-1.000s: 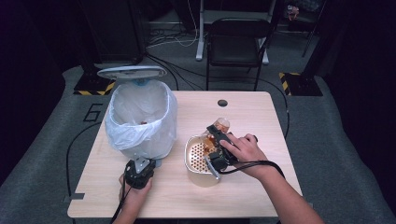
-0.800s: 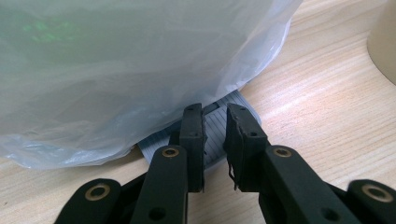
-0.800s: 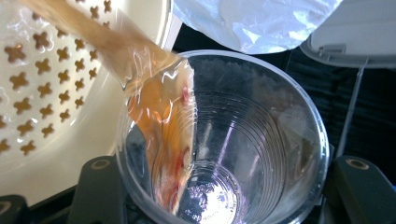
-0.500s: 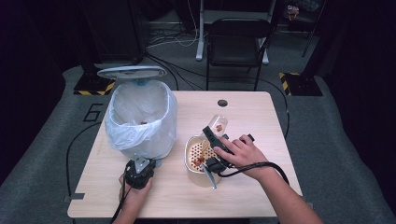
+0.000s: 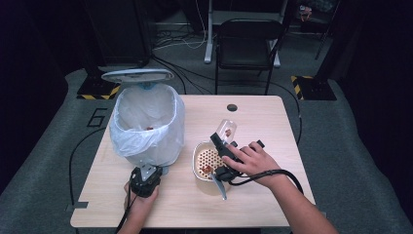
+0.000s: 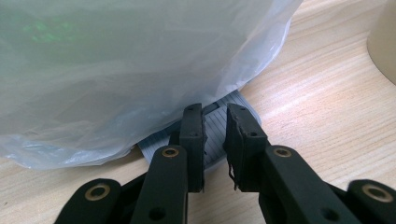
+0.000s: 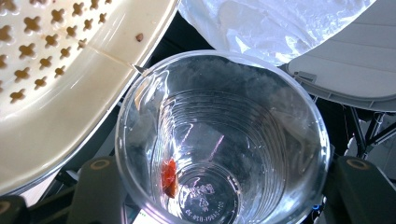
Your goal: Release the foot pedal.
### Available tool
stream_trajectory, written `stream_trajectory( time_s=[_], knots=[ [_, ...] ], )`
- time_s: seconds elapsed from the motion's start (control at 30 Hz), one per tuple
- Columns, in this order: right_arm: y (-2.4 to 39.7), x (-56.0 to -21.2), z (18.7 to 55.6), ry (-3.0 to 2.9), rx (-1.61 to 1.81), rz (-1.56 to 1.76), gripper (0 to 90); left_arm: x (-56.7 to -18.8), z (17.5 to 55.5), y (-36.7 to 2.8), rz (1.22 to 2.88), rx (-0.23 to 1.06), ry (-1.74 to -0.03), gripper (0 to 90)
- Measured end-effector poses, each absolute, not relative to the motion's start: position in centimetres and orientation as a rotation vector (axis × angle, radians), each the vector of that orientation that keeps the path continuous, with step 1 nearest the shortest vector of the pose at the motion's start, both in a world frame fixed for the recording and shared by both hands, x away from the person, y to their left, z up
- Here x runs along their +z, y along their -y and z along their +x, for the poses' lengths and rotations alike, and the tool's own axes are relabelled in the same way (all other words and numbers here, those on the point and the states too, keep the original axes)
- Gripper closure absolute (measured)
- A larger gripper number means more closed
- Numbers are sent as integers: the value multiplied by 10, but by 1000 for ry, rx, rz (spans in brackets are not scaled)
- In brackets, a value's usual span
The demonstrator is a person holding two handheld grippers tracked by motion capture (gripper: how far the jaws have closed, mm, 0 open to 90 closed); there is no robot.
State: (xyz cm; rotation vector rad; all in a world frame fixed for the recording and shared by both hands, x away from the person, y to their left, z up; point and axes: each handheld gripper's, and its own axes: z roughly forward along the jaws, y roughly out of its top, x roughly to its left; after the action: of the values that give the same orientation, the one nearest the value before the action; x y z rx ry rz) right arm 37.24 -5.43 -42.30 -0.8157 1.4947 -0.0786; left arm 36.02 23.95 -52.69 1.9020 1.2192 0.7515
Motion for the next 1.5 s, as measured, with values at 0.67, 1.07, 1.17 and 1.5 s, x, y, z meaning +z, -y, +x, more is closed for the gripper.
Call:
stream_trajectory(
  time_s=[0.67, 1.07, 1.17, 1.5],
  knots=[
    [56, -425, 372, -1480, -93, -829, 372, -527, 360, -239, 1896, 746, -1223, 768],
    [55, -419, 370, -1487, -78, -831, 371, -527, 360, -239, 1901, 748, -1221, 769],
    [55, -415, 370, -1507, -68, -822, 371, -527, 360, -239, 1899, 747, -1222, 768],
    [55, -395, 373, -1655, 72, -719, 372, -527, 360, -239, 1903, 751, -1219, 769]
  ],
)
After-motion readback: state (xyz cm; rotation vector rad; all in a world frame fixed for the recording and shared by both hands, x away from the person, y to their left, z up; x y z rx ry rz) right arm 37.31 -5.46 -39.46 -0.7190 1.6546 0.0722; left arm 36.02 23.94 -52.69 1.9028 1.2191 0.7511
